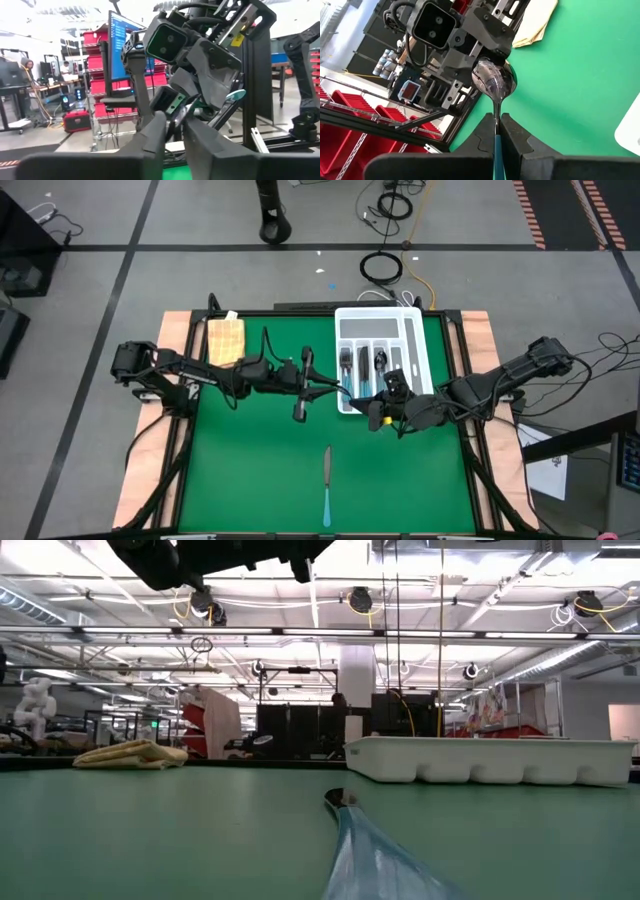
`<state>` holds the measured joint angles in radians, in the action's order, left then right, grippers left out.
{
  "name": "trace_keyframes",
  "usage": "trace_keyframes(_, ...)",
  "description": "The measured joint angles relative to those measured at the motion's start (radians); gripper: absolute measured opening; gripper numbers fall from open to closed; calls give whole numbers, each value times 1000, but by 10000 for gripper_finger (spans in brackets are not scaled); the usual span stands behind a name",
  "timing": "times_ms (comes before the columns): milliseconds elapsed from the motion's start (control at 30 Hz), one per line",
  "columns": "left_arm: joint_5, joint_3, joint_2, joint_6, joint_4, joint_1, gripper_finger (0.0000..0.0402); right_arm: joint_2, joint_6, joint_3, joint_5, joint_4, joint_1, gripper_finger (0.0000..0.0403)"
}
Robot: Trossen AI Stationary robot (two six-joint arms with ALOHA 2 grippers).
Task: Sort silverware
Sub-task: Put the blue spoon into the silverware organizer
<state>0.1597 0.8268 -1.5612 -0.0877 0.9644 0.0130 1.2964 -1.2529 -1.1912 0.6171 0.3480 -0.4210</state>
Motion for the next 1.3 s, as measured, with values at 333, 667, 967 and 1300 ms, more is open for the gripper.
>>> trace_keyframes(333,-2,0,1,-24,-24,-2,7,0,44,1,5,3,3,0)
trace_keyframes(667,16,1,0,194,-130,-53,3,-48,248,1,81,76,4,110)
trace_keyframes(967,118,242,-11,183,-723,-154,3,-196,320,0,116,179,0,186)
trace_keyframes(1300,313,671,-209,-34,-1138,-278,2,-258,313,0,111,173,-17,181)
